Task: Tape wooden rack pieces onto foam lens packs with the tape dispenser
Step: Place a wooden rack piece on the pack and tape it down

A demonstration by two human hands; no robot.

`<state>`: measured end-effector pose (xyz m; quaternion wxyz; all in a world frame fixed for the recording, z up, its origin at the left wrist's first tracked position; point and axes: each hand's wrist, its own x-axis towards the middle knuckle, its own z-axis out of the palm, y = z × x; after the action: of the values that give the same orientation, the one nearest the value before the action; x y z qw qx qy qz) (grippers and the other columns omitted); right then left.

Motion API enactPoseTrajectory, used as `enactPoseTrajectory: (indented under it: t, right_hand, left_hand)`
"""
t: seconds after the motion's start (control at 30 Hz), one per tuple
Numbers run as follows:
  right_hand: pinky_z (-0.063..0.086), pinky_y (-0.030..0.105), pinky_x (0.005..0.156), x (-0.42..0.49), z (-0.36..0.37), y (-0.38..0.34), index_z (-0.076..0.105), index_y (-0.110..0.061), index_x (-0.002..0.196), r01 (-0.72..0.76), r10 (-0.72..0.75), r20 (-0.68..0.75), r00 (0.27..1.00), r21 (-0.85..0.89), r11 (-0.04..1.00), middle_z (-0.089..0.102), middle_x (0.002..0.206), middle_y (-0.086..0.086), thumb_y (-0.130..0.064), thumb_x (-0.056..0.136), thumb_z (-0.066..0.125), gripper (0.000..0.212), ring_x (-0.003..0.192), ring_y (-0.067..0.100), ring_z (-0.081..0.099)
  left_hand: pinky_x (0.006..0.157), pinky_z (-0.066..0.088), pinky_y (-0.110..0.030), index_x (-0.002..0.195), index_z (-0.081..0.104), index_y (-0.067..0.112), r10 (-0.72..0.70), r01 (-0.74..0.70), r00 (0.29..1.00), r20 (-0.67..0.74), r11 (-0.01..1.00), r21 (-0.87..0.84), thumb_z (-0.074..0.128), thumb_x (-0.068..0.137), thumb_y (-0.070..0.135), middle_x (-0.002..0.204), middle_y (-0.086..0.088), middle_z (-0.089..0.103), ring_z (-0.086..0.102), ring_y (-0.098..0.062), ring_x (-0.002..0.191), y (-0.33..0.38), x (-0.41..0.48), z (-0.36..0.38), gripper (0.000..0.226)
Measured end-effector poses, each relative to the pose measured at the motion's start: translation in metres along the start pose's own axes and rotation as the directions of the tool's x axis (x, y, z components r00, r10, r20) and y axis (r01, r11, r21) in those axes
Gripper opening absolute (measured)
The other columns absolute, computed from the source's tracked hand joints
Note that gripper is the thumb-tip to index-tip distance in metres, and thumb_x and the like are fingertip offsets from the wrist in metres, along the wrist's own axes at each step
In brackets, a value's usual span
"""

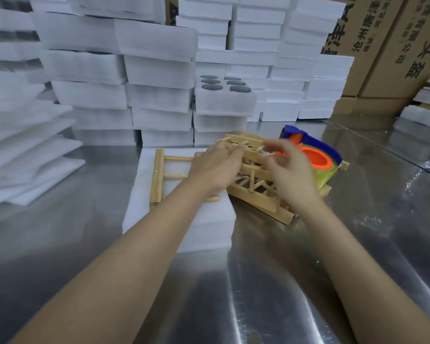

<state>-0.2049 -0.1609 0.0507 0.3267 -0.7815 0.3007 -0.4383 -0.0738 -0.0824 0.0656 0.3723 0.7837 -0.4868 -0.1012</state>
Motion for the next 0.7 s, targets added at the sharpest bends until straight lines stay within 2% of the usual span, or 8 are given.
enactPoseTrajectory:
  t: [0.07,0.17,0.27,0.33,0.43,0.5,0.6,0.7]
  right_hand:
    - [0.056,0.034,0.076,-0.008,0.017,-0.006,0.055,-0.019,0.126,0.039,-0.038,0.136,0.990,-0.005,0.999,0.062,0.118,-0.003,-0.012,0.092,0.061,0.035,0.090,0.009,0.066]
    - [0.058,0.040,0.074,-0.010,0.022,-0.006,0.047,-0.018,0.136,-0.035,0.026,0.155,0.988,0.053,0.998,0.062,0.119,0.000,-0.015,0.090,0.066,0.050,0.083,0.015,0.071]
    - [0.057,0.034,0.063,-0.009,0.020,-0.004,0.047,-0.017,0.137,-0.102,0.077,0.184,0.980,0.131,0.986,0.060,0.119,0.004,-0.007,0.087,0.069,0.055,0.075,0.020,0.070]
    - [0.052,0.024,0.053,-0.007,0.018,-0.004,0.052,-0.016,0.130,-0.143,0.107,0.195,0.975,0.181,0.973,0.058,0.117,0.008,0.001,0.085,0.069,0.051,0.064,0.015,0.067]
    - [0.044,0.016,0.045,-0.004,0.015,-0.005,0.055,-0.016,0.109,-0.174,0.146,0.174,0.974,0.158,0.972,0.056,0.110,0.007,0.003,0.080,0.073,0.039,0.052,0.003,0.060]
    - [0.047,0.021,0.051,-0.004,0.014,-0.006,0.053,-0.020,0.093,-0.190,0.162,0.185,0.969,0.146,0.971,0.055,0.109,0.011,0.003,0.080,0.073,0.033,0.057,0.011,0.064]
    - [0.055,0.036,0.070,-0.006,0.016,-0.005,0.050,-0.024,0.081,-0.160,0.150,0.182,0.972,0.041,0.986,0.059,0.112,0.014,-0.001,0.080,0.074,0.033,0.086,0.031,0.068]
    - [0.051,0.038,0.082,-0.007,0.018,-0.007,0.050,-0.025,0.078,-0.125,0.137,0.194,0.971,-0.075,0.989,0.063,0.099,0.014,-0.008,0.080,0.076,0.031,0.094,0.028,0.062]
  left_hand:
    - [0.093,0.029,-0.032,0.076,0.051,0.031,0.012,-0.012,1.000,-0.001,1.000,0.023,0.020,0.100,0.049,0.102,0.010,0.057,0.039,-0.005,0.081,0.000,0.000,0.001,0.043]
    - [0.086,0.026,-0.029,0.071,0.051,0.032,0.038,-0.038,0.999,-0.021,0.999,-0.005,0.020,0.099,0.050,0.094,0.016,0.059,0.038,0.007,0.075,-0.001,0.001,0.001,0.046]
    - [0.083,0.026,-0.028,0.067,0.053,0.034,0.019,-0.021,0.999,-0.031,0.999,-0.045,0.021,0.098,0.053,0.078,0.025,0.059,0.041,0.014,0.077,-0.002,0.002,0.001,0.048]
    - [0.084,0.027,-0.029,0.069,0.054,0.031,0.018,-0.018,0.999,-0.035,1.000,-0.024,0.020,0.098,0.053,0.084,0.023,0.059,0.045,0.006,0.084,-0.003,0.002,0.002,0.050]
    - [0.099,0.031,-0.038,0.104,0.059,0.029,0.077,-0.077,0.996,-0.040,0.997,0.005,0.018,0.099,0.054,0.136,0.010,0.046,0.044,-0.015,0.111,-0.004,0.004,0.003,0.048]
    - [0.110,0.024,-0.044,0.150,0.026,0.028,0.121,-0.120,0.992,-0.028,0.992,0.042,0.015,0.100,0.053,0.157,0.012,0.016,0.031,-0.023,0.136,-0.006,0.008,0.003,0.057]
    - [0.114,0.018,-0.042,0.153,-0.011,0.026,0.142,-0.150,0.986,-0.092,0.984,-0.093,0.019,0.101,0.049,0.161,0.007,0.005,0.012,-0.022,0.146,-0.006,0.009,0.004,0.063]
    - [0.111,0.031,-0.031,0.154,0.002,0.015,0.136,-0.233,0.948,-0.287,0.913,-0.335,0.031,0.104,0.028,0.150,-0.003,0.023,0.030,-0.017,0.137,0.002,-0.003,-0.010,0.059]
